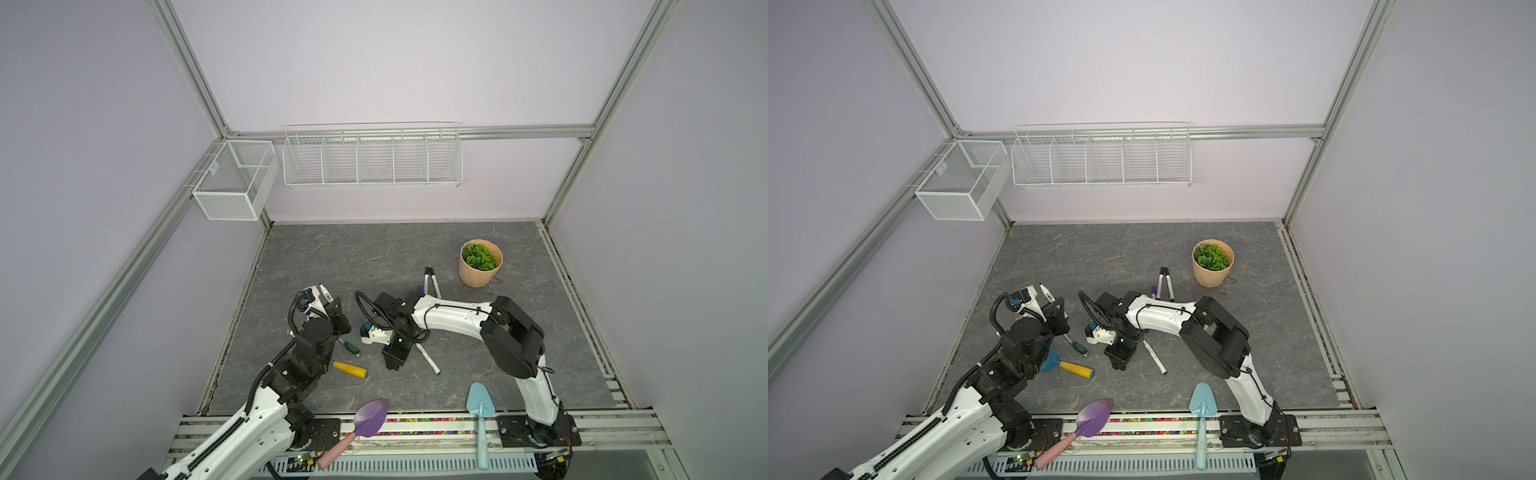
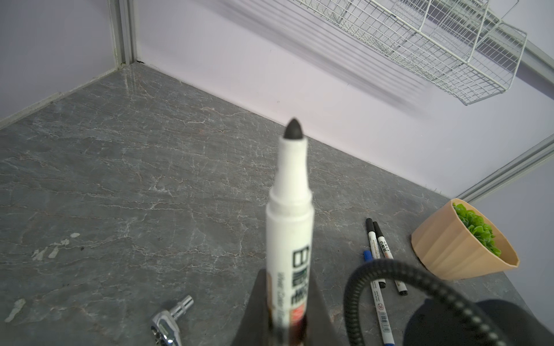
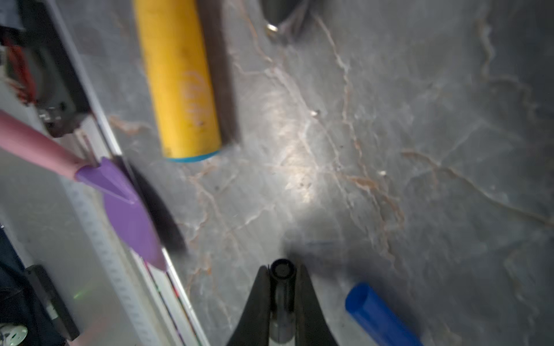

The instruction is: Insert the pens into the pen caps

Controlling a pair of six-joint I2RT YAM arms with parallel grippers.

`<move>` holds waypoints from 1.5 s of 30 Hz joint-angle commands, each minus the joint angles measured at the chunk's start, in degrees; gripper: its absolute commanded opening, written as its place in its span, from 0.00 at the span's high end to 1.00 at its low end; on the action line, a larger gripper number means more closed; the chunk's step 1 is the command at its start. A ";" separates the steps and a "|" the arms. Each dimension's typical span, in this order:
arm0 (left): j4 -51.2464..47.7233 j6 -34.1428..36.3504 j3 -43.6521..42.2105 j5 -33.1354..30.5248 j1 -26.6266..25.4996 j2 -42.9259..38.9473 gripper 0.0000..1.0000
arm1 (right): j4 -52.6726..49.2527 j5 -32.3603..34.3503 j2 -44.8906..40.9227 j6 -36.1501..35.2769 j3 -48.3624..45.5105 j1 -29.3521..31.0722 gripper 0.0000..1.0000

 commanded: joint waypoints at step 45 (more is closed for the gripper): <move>8.99 1.82 6.81 4.36 -9.29 19.04 1.00 | 21.28 8.61 -27.94 16.85 -7.55 -15.48 0.93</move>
